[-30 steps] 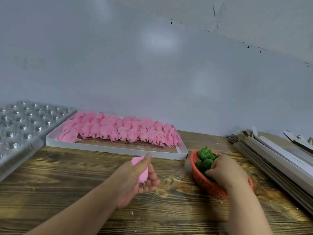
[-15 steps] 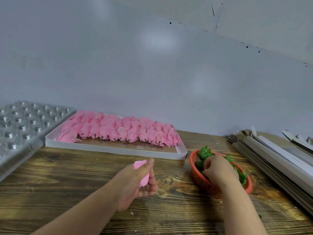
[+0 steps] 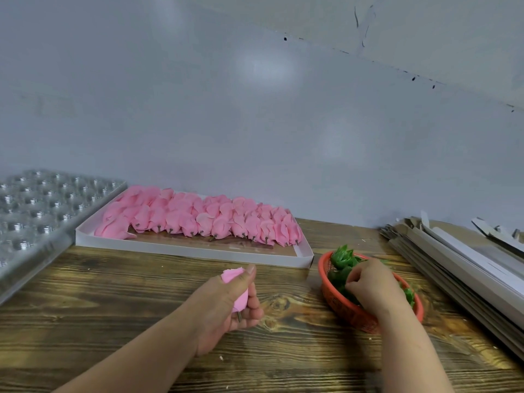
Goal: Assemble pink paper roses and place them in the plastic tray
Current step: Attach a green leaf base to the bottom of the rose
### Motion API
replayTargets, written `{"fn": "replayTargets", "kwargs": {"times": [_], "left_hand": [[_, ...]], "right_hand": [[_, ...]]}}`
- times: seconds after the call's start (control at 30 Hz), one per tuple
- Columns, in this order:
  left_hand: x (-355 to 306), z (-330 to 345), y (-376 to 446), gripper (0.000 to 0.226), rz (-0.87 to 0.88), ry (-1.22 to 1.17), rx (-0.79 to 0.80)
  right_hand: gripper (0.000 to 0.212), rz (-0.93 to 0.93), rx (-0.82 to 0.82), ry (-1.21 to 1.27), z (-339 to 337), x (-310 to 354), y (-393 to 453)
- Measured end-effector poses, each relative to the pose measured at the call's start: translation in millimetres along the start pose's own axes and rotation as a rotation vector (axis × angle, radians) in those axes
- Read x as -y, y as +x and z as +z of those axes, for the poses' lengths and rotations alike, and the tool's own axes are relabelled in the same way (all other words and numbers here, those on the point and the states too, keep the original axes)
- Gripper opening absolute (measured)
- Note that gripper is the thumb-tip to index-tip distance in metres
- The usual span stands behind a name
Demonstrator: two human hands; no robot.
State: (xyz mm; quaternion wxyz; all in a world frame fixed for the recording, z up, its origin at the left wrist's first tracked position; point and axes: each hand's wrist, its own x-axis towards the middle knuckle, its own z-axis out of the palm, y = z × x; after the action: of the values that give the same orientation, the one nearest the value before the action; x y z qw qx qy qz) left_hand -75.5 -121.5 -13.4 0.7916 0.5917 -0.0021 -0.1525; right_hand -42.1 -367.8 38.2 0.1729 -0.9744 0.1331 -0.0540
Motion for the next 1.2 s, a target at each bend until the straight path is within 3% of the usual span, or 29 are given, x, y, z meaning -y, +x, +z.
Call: {"fn": "replayTargets", "kwargs": {"times": [0.13, 0.27, 0.63, 0.77, 1.0, 1.2], "left_hand": [[-0.9, 0.8, -1.5, 0.038, -0.007, 0.007, -0.004], [-3.0, 1.9, -3.5, 0.038, -0.01, -0.01, -0.01], [-4.1, 3.1, -3.9, 0.039, -0.012, -0.007, -0.017], [-3.9, 3.4, -4.0, 0.039, -0.01, -0.011, -0.02], [-2.8, 1.9, -3.3, 0.038, -0.011, 0.004, -0.01], [-3.6, 2.1, -3.4, 0.038, -0.015, 0.007, -0.012]], "right_hand": [[0.023, 0.035, -0.004, -0.039, 3.3, 1.0, 0.0], [0.02, 0.043, -0.11, -0.006, 0.1, -5.1, 2.4], [0.015, 0.058, -0.204, 0.364, -2.4, -10.7, 7.0], [0.014, -0.007, -0.149, 0.282, -0.7, -5.7, 2.6], [0.022, 0.048, -0.226, 0.311, -0.5, -3.3, 3.5], [0.031, 0.051, -0.175, 0.32, 0.6, -4.8, 5.2]]}}
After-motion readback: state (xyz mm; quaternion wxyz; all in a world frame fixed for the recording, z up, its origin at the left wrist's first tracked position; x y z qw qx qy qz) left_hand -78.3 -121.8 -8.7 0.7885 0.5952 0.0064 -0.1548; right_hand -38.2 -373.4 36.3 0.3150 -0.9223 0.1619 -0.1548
